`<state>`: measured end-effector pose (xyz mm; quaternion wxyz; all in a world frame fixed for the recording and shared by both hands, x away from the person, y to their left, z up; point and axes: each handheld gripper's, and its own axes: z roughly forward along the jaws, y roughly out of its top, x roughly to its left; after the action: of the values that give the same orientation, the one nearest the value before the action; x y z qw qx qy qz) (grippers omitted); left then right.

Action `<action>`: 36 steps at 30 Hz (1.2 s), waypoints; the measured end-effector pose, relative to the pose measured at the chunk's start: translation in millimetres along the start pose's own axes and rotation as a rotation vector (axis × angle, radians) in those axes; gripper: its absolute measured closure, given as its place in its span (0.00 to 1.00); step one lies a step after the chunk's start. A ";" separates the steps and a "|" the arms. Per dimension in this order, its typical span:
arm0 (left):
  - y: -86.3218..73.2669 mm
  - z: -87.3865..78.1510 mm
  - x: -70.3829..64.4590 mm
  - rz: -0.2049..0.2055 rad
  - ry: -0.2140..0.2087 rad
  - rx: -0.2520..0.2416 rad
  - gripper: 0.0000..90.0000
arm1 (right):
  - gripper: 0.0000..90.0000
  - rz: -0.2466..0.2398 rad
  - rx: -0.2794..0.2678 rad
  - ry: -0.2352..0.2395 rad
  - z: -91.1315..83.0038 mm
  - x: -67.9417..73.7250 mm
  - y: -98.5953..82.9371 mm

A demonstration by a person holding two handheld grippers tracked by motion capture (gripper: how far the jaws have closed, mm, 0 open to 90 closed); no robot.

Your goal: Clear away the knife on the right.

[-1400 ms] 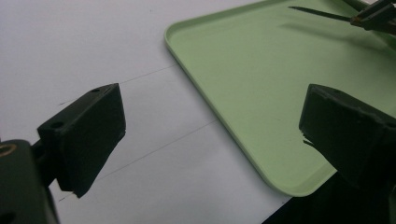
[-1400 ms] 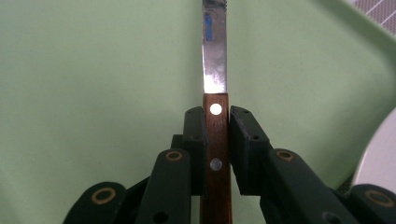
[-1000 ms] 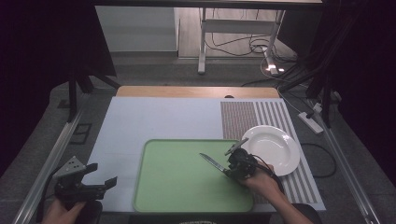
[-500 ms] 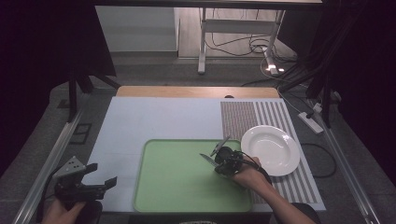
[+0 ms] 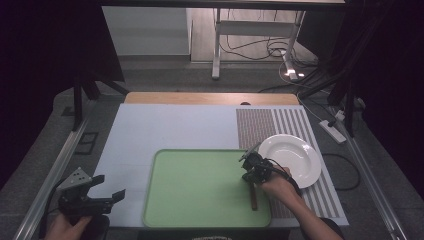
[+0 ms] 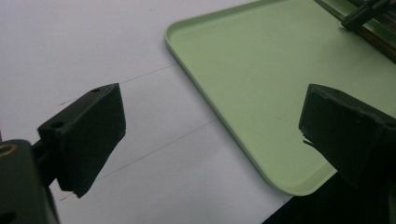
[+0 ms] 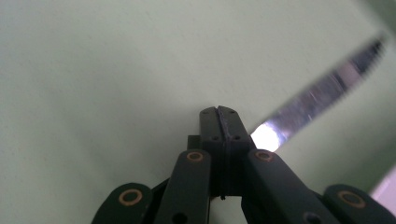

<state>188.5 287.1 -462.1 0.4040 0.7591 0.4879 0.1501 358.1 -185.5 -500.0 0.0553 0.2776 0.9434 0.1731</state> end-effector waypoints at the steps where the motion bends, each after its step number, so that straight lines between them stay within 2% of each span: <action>1: 0.0 0.0 0.0 0.000 0.000 0.000 0.08 | 1.00 0.010 -0.001 -0.003 -0.7 -0.8 -1.8; 15: -0.1 -0.2 0.5 -0.003 -0.003 -0.002 0.08 | 1.00 0.060 0.011 -0.006 -7.9 -12.4 -16.9; 30: -0.1 -0.2 0.6 -0.004 -0.004 -0.003 0.08 | 0.97 0.082 0.016 -0.008 -10.3 -15.2 -21.4; 32: -0.1 -0.1 0.6 -0.004 -0.004 -0.002 0.08 | 0.97 0.101 -0.009 0.022 -12.2 -15.0 -20.6; 33: -0.1 -0.1 0.6 -0.004 -0.004 -0.002 0.08 | 0.97 0.101 -0.009 0.022 -12.2 -15.0 -20.6; 34: 0.0 0.0 0.6 -0.005 -0.004 -0.002 0.08 | 0.95 0.112 -0.037 0.038 -14.7 -14.3 -19.1; 36: 0.0 0.0 0.8 -0.006 -0.004 -0.001 0.08 | 0.93 0.112 -0.051 0.035 -16.7 -12.1 -17.1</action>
<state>188.9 287.8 -462.2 0.4057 0.7579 0.4892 0.1473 356.3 -210.4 -490.4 0.0362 0.3252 0.9225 0.2045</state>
